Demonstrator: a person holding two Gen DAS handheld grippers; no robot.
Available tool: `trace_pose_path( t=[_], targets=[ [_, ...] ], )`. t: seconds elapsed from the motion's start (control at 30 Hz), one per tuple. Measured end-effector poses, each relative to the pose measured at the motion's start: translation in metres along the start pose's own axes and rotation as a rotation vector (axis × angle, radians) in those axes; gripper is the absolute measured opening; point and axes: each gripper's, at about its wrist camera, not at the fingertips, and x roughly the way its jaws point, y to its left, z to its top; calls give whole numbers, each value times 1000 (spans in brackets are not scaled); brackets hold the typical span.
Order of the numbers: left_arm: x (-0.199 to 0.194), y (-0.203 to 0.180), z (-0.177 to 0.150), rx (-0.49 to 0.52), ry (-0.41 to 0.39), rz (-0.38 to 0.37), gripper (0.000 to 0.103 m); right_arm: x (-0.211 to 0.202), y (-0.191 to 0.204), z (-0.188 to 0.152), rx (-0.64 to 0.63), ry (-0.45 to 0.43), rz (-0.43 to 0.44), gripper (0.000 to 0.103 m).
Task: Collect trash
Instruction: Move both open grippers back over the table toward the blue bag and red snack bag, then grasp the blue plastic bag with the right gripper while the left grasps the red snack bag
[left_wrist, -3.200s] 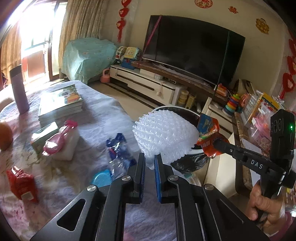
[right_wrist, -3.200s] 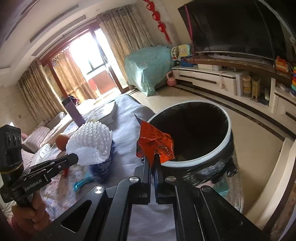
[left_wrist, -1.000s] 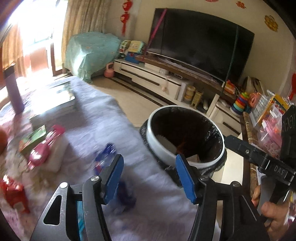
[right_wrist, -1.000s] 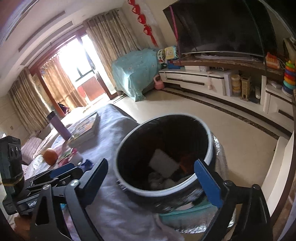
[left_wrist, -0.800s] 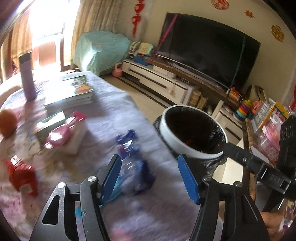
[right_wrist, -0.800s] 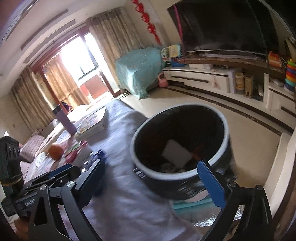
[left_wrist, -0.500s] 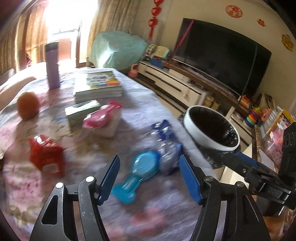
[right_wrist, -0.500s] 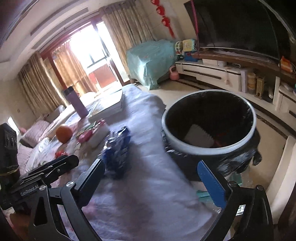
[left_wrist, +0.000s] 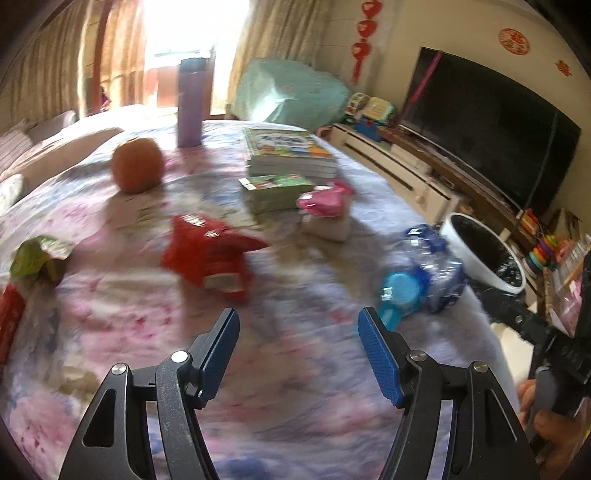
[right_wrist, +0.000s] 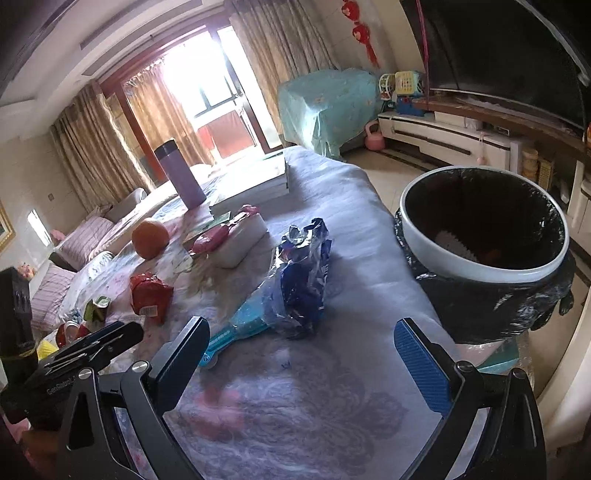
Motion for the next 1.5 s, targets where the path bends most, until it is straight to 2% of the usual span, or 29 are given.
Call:
trace_pose_path(
  t=[0.13,0.4,0.57,0.63,0.87,0.93,0.97,1.0,1.07,1.1,1.17,1.23,1.37,1.5],
  targets=[
    [-1,20,2,-48,10,23,66,6,4,-1,-5,6,-6,101],
    [19,43,16,-84,18,33,67,17,15,1,-28,22,-4,101],
    [40,53,29,-96,32,39,71,27,13,6,-17,39,-11,101],
    [46,55,34,-106,34,49,80,30,12,10,-10,43,-11,101],
    [78,59,52,-106,46,66,80,52,7,22,0,76,-17,100],
    [87,61,54,-107,52,69,79,60,4,24,8,92,-17,98],
    [92,62,55,-108,56,70,78,63,3,23,10,100,-18,93],
    [95,62,55,-107,59,70,76,66,2,23,12,109,-17,90],
    [102,63,55,-104,68,64,60,70,0,21,15,127,-16,74],
    [107,64,55,-104,84,50,49,71,0,21,15,131,-17,71],
    [111,64,54,-105,93,32,41,70,0,21,8,130,-28,54],
    [111,62,55,-94,83,4,29,69,-1,21,6,134,-24,50],
    [102,54,54,-68,58,-4,24,63,-1,19,-2,122,-19,43],
    [91,44,50,-52,44,-32,24,53,-1,17,-5,101,-9,42]
  ],
)
